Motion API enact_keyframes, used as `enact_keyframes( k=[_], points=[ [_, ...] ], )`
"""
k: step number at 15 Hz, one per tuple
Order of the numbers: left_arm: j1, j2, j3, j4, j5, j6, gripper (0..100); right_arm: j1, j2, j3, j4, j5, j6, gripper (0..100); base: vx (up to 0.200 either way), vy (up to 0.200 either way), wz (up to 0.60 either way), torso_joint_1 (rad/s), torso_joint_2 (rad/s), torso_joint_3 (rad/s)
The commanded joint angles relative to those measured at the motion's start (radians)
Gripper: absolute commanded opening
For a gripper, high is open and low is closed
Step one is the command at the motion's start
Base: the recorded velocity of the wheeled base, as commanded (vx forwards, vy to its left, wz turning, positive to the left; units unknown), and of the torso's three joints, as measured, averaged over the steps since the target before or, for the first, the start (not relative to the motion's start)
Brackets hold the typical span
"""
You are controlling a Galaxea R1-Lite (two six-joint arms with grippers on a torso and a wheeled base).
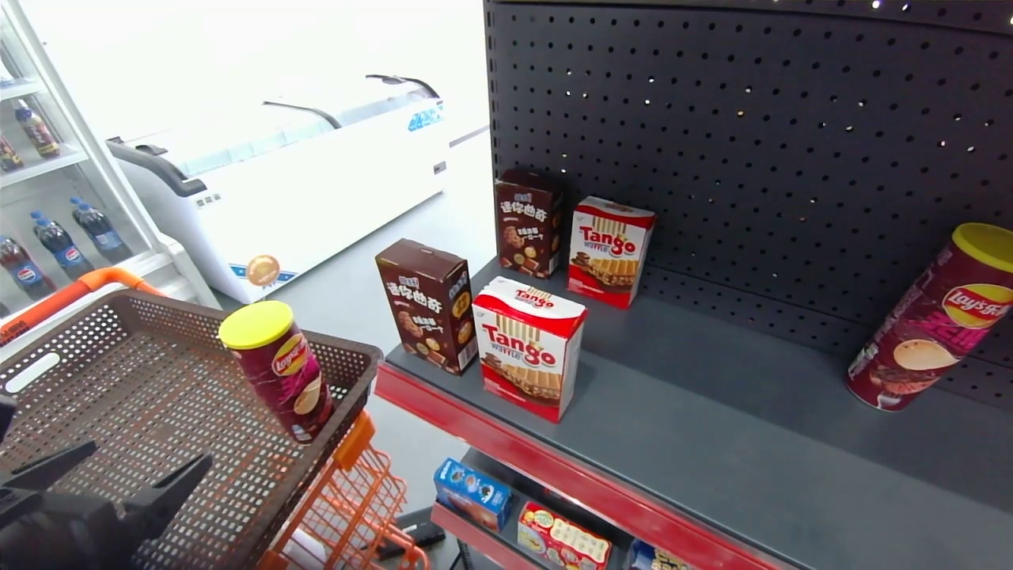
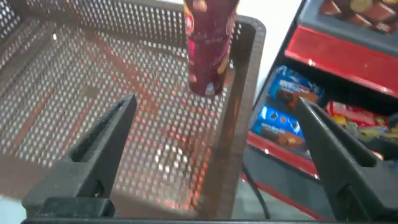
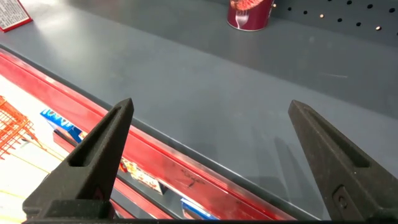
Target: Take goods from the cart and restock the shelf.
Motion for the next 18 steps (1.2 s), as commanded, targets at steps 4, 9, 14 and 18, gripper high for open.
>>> enact_keyframes(
  k=[4, 9, 14, 18],
  points=[
    [0.022, 0.445, 0.052, -0.413, 0.002, 0.079, 100, 0.0, 0.001, 0.0, 0.0, 0.0, 0.0, 100, 0.0, 0.0, 0.0, 0.0, 0.0, 0.0],
    [0.04, 0.643, 0.046, -0.636, 0.005, 0.079, 100, 0.0, 0.001, 0.0, 0.0, 0.0, 0.0, 100, 0.0, 0.0, 0.0, 0.0, 0.0, 0.0],
    [0.046, 0.753, -0.035, -0.714, 0.005, 0.073, 100, 0.0, 0.001, 0.0, 0.0, 0.0, 0.0, 100, 0.0, 0.0, 0.0, 0.0, 0.0, 0.0],
    [0.051, 0.807, -0.089, -0.737, 0.007, 0.071, 100, 0.0, 0.001, 0.0, 0.0, 0.0, 0.0, 100, 0.0, 0.0, 0.0, 0.0, 0.0, 0.0]
  ],
)
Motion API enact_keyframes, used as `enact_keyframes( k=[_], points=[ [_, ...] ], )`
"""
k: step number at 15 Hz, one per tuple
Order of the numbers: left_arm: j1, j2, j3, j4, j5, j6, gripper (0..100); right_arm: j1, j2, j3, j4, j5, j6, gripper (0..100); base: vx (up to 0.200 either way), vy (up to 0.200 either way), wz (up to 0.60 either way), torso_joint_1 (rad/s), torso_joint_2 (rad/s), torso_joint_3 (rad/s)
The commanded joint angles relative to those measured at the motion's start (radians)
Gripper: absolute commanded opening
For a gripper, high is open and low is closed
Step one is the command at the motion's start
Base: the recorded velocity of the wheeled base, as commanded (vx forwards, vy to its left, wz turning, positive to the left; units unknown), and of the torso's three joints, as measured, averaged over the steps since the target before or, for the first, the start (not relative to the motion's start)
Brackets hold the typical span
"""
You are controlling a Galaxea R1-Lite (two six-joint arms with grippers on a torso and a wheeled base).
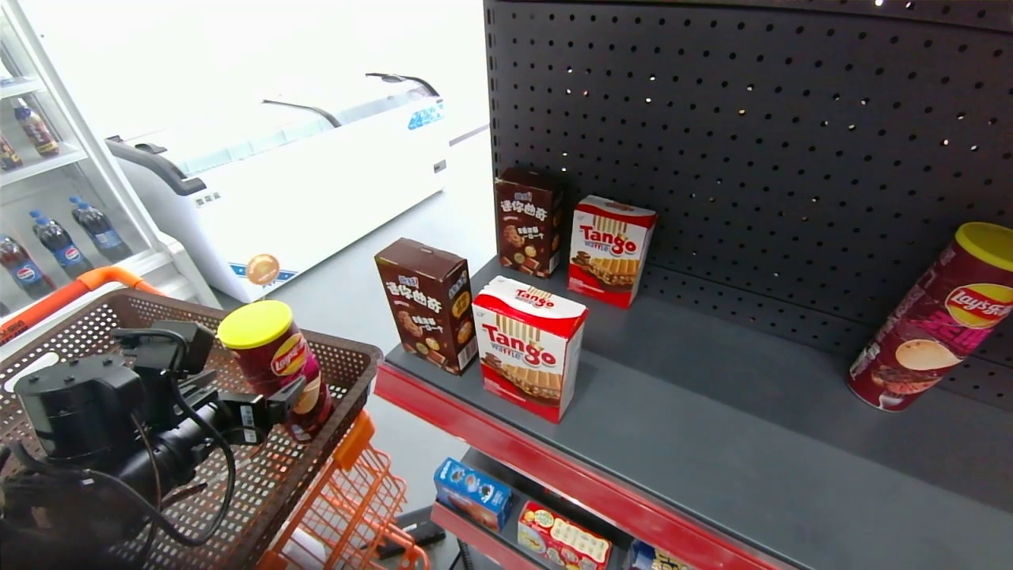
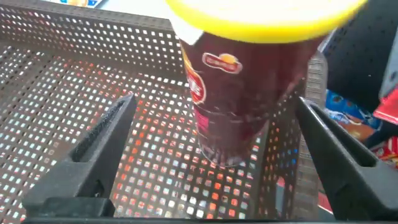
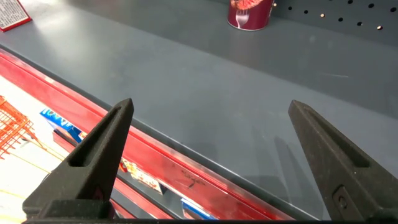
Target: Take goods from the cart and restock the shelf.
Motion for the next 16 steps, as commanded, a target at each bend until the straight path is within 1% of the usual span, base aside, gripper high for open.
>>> enact_keyframes(
  k=[1, 4, 7, 8, 13, 14, 16],
  points=[
    [0.009, 0.036, -0.018, -0.002, 0.001, 0.001, 100, 0.0, 0.001, 0.0, 0.0, 0.002, 0.0, 100, 0.0, 0.0, 0.0, 0.0, 0.0, 0.0],
    [0.015, 0.073, -0.043, -0.022, 0.001, -0.001, 100, 0.0, 0.001, 0.0, 0.0, 0.0, 0.0, 100, 0.0, 0.0, 0.0, 0.0, 0.0, 0.0],
    [0.015, 0.093, -0.061, -0.022, 0.001, -0.001, 100, 0.0, 0.001, 0.0, 0.0, 0.0, 0.0, 100, 0.0, 0.0, 0.0, 0.0, 0.0, 0.0],
    [0.015, 0.108, -0.087, -0.022, 0.001, -0.001, 100, 0.0, 0.001, 0.0, 0.0, 0.0, 0.0, 100, 0.0, 0.0, 0.0, 0.0, 0.0, 0.0],
    [0.014, 0.151, -0.132, -0.023, 0.001, -0.001, 100, 0.0, 0.001, 0.0, 0.0, 0.0, 0.0, 100, 0.0, 0.0, 0.0, 0.0, 0.0, 0.0],
    [0.014, 0.153, -0.138, -0.026, -0.001, 0.001, 0, 0.0, 0.001, 0.0, 0.0, 0.0, 0.0, 100, 0.0, 0.0, 0.0, 0.0, 0.0, 0.0],
    [0.017, 0.154, -0.139, -0.026, -0.001, 0.008, 0, 0.0, 0.001, 0.0, 0.0, 0.0, 0.0, 100, 0.0, 0.0, 0.0, 0.0, 0.0, 0.0]
  ],
)
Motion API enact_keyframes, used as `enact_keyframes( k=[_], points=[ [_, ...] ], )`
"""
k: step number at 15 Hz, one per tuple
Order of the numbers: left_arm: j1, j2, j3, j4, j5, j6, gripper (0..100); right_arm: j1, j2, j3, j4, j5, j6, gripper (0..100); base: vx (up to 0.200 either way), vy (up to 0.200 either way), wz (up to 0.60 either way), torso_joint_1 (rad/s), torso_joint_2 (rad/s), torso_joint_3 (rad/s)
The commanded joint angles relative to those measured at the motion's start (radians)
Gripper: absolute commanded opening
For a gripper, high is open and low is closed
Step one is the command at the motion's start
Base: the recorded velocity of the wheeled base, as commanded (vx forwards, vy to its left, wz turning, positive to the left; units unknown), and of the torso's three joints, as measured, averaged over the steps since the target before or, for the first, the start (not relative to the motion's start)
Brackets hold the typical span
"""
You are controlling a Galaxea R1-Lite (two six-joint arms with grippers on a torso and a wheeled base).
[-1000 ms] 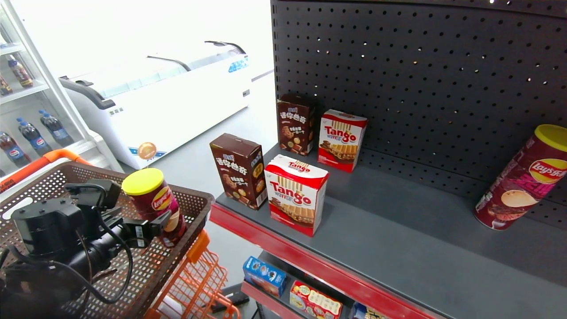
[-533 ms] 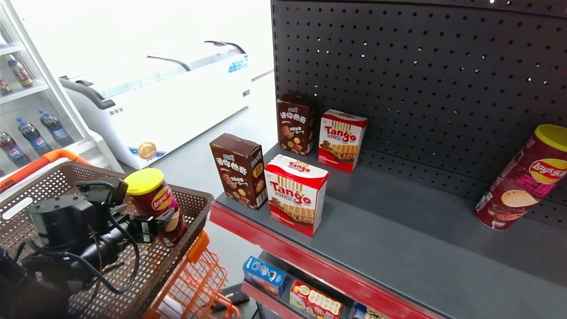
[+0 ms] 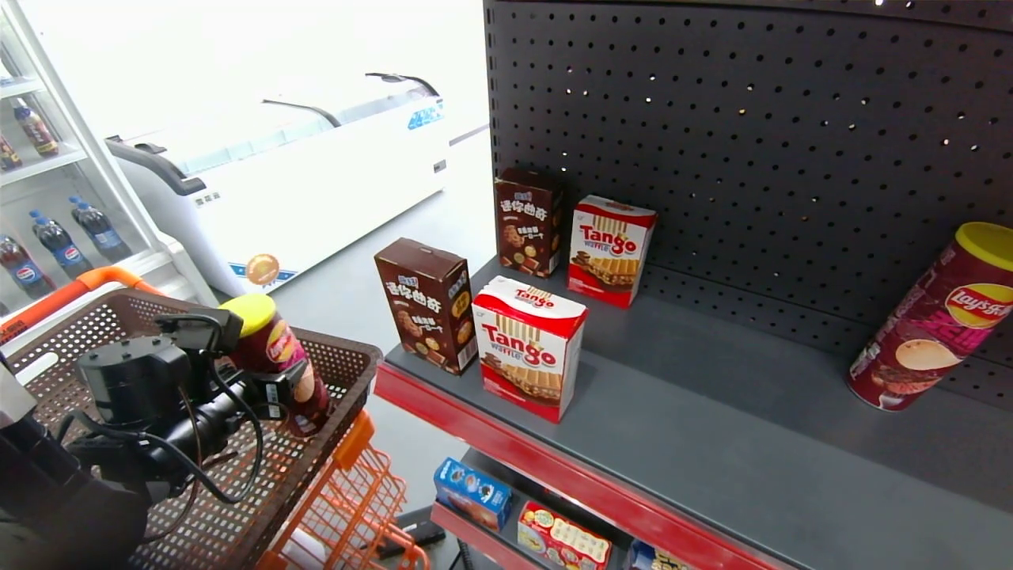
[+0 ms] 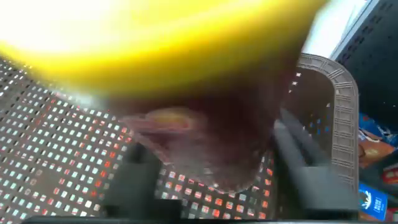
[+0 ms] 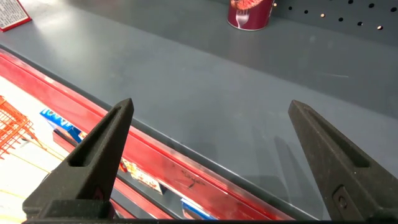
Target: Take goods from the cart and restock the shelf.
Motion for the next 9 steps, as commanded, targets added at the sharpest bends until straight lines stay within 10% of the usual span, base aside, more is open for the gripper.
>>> enact_keyframes(
  k=[1, 9],
  points=[
    [0.004, 0.001, 0.001, 0.003, 0.005, 0.004, 0, 0.0, 0.001, 0.0, 0.0, 0.0, 0.0, 100, 0.0, 0.0, 0.0, 0.0, 0.0, 0.0],
    [-0.002, -0.277, 0.007, 0.147, 0.079, 0.013, 0, 0.0, 0.001, 0.0, 0.0, 0.0, 0.0, 100, 0.0, 0.0, 0.0, 0.0, 0.0, 0.0]
  ],
)
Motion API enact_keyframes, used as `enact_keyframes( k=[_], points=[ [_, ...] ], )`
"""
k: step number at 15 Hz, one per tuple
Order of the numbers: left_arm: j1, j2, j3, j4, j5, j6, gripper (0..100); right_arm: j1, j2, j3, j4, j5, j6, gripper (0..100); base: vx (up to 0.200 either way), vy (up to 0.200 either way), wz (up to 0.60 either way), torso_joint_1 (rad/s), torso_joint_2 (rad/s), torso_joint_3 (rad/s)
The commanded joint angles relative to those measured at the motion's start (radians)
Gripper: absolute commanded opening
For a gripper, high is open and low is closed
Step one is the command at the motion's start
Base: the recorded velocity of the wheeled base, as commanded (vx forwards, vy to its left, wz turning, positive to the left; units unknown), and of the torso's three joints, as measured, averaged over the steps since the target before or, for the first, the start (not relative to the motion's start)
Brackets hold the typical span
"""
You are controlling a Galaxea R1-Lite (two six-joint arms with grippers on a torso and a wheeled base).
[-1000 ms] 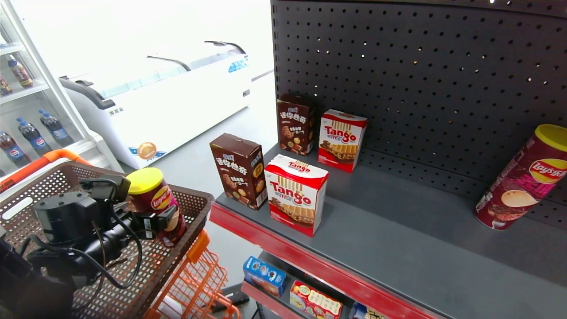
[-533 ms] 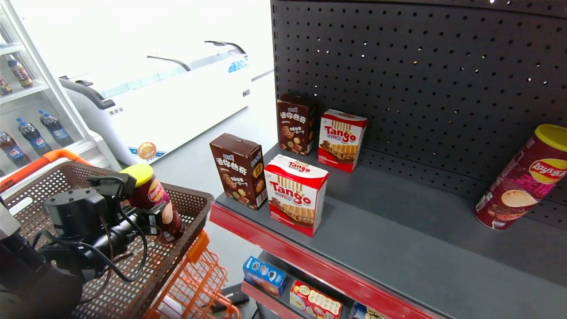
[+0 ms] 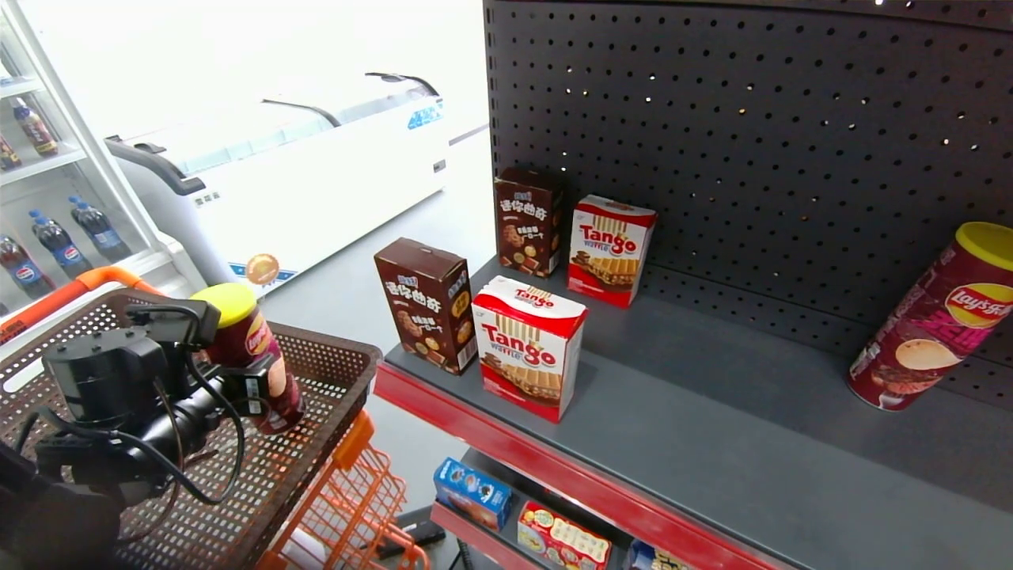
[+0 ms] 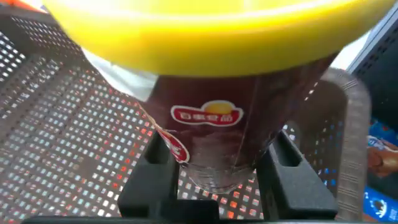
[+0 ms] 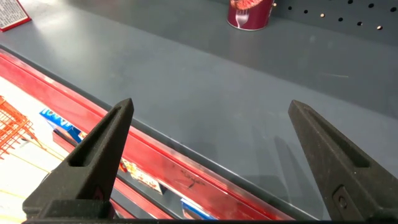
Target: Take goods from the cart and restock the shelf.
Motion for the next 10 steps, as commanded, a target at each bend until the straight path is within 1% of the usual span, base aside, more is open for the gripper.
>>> enact_keyframes(
  k=[1, 2, 3, 5, 6, 8, 9, 10],
  points=[
    [-0.009, -0.227, -0.002, 0.107, -0.014, -0.001, 0, 0.0, 0.001, 0.0, 0.0, 0.0, 0.0, 100, 0.0, 0.0, 0.0, 0.0, 0.0, 0.0],
    [-0.009, -0.258, -0.002, 0.13, -0.025, -0.001, 0, 0.0, 0.001, 0.0, 0.0, 0.0, 0.0, 100, 0.0, 0.0, 0.0, 0.0, 0.0, 0.0],
    [-0.012, -0.354, -0.002, 0.202, -0.074, -0.001, 0, 0.0, 0.001, 0.0, 0.0, 0.0, 0.0, 100, 0.0, 0.0, 0.0, 0.0, 0.0, 0.0],
    [-0.012, -0.416, 0.004, 0.248, -0.098, -0.001, 0, 0.0, 0.001, 0.0, 0.0, 0.0, 0.0, 100, 0.0, 0.0, 0.0, 0.0, 0.0, 0.0],
    [-0.014, -0.466, 0.01, 0.284, -0.121, -0.003, 0, 0.0, 0.001, 0.0, 0.0, 0.0, 0.0, 100, 0.0, 0.0, 0.0, 0.0, 0.0, 0.0],
    [-0.024, -0.529, 0.01, 0.307, -0.163, -0.004, 0, 0.0, 0.001, 0.0, 0.0, 0.0, 0.0, 100, 0.0, 0.0, 0.0, 0.0, 0.0, 0.0],
    [-0.05, -0.555, 0.011, 0.334, -0.17, -0.006, 0, 0.0, 0.001, 0.0, 0.0, 0.0, 0.0, 100, 0.0, 0.0, 0.0, 0.0, 0.0, 0.0],
    [-0.103, -0.603, -0.001, 0.402, -0.17, -0.012, 0, 0.0, 0.001, 0.0, 0.0, 0.0, 0.0, 100, 0.0, 0.0, 0.0, 0.0, 0.0, 0.0]
  ],
)
